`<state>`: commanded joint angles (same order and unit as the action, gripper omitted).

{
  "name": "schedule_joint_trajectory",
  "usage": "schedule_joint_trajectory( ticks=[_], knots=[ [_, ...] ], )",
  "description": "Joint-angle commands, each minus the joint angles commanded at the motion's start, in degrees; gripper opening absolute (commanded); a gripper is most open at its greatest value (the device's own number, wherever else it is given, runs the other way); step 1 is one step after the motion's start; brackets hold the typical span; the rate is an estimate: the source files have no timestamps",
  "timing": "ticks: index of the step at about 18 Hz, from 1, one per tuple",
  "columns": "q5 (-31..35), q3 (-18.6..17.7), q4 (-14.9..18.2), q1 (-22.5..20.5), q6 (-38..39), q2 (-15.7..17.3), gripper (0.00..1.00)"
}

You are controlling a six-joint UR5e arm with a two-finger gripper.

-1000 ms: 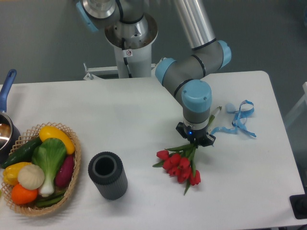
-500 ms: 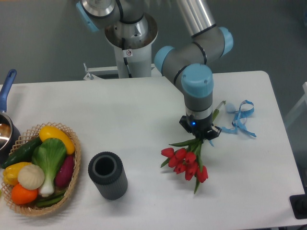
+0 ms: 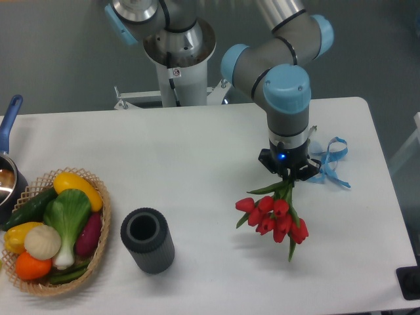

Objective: Pick up the flowers from the table
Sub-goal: 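Lift the gripped tulips up off the table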

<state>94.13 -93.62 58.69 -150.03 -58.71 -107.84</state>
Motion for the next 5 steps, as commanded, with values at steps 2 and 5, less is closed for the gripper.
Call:
schedule_joint_trajectory(
  ticks=[2, 5],
  knots=[
    [0.0, 1.85, 2.82, 0.09, -0.09, 0.0, 0.0],
    [-0.09, 2.3, 3.45, 0.0, -0.09, 0.0, 0.0]
  ],
)
